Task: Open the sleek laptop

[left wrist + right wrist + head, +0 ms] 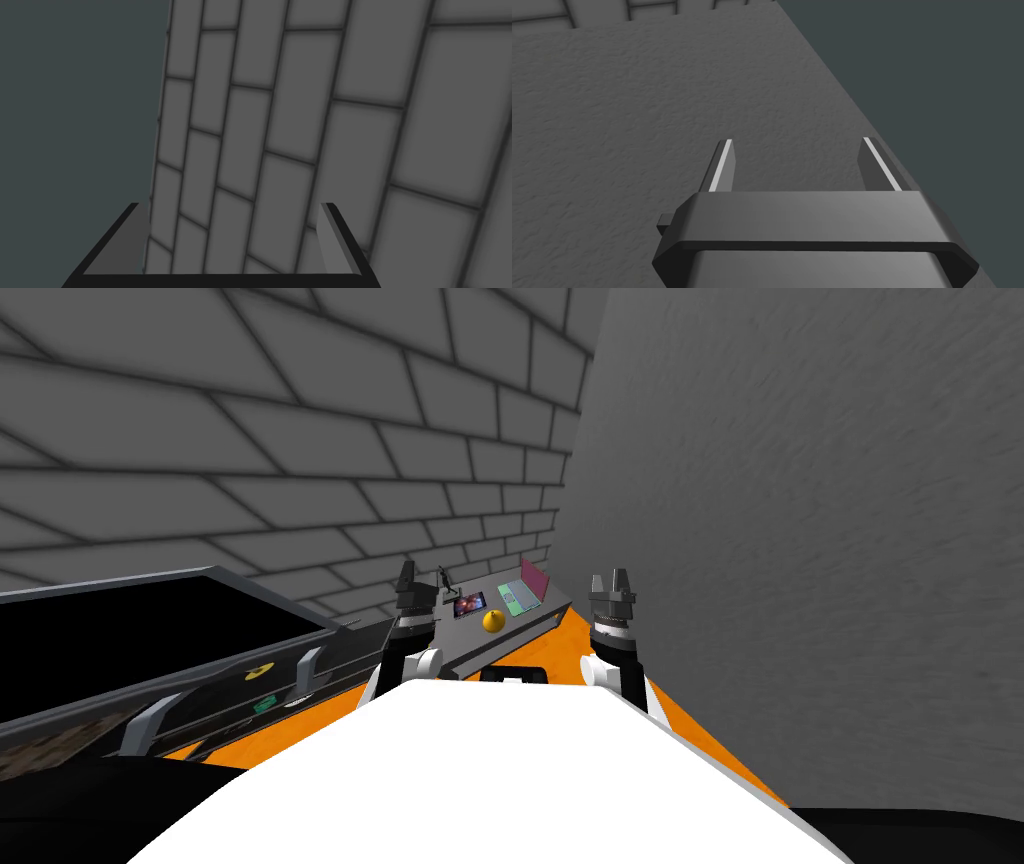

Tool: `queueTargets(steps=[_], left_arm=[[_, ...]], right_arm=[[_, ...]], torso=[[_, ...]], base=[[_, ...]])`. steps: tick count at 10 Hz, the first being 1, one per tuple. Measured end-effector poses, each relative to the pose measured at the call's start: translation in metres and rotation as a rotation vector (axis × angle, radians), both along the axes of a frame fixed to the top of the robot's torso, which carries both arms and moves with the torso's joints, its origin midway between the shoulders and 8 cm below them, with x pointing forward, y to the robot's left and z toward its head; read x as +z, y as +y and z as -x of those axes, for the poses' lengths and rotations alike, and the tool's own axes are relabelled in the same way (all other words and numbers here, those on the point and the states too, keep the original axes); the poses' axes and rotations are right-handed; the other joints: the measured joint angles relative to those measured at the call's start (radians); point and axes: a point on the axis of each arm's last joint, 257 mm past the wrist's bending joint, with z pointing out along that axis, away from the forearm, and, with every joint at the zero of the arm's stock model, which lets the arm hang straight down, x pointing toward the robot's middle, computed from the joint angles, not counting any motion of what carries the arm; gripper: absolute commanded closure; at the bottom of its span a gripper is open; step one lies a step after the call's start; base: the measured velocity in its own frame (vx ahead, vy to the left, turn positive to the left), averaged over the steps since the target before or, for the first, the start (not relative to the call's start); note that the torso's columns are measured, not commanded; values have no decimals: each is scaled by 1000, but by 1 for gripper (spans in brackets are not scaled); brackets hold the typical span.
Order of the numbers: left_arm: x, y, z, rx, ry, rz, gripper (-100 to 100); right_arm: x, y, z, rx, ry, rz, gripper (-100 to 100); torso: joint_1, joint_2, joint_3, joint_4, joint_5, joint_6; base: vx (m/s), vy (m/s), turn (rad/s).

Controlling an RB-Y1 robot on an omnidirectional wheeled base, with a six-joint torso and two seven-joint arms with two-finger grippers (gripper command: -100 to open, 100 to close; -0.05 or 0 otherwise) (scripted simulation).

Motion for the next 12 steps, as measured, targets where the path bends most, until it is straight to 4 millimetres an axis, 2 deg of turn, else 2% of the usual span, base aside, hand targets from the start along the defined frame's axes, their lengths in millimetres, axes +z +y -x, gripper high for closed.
queueTargets(steps=[3, 4, 6, 9, 12], left_arm=[[0, 0, 0, 0, 0, 0, 0], [0, 0, 0, 0, 0, 0, 0], [0, 0, 0, 0, 1, 0, 0], [0, 0, 0, 0, 1, 0, 0], [0, 0, 0, 0, 1, 0, 0]], right_arm=[[0, 0, 0, 0, 0, 0, 0], [0, 0, 0, 0, 0, 0, -100], [-6, 2, -9, 44, 22, -12, -100], [-19, 3, -27, 123, 68, -73, -100], [-37, 1, -56, 216, 132, -180, -100]], torso=[[0, 222, -443, 221, 0, 0], [0, 295, -590, 295, 0, 0], [-2, 337, -680, 338, 0, 0], [-1, 342, -684, 342, 0, 0], [-1, 342, -685, 342, 0, 0]], base=[[0, 0, 0], [16, -20, -9], [25, -40, -8], [27, -57, -14], [43, -72, -15]])
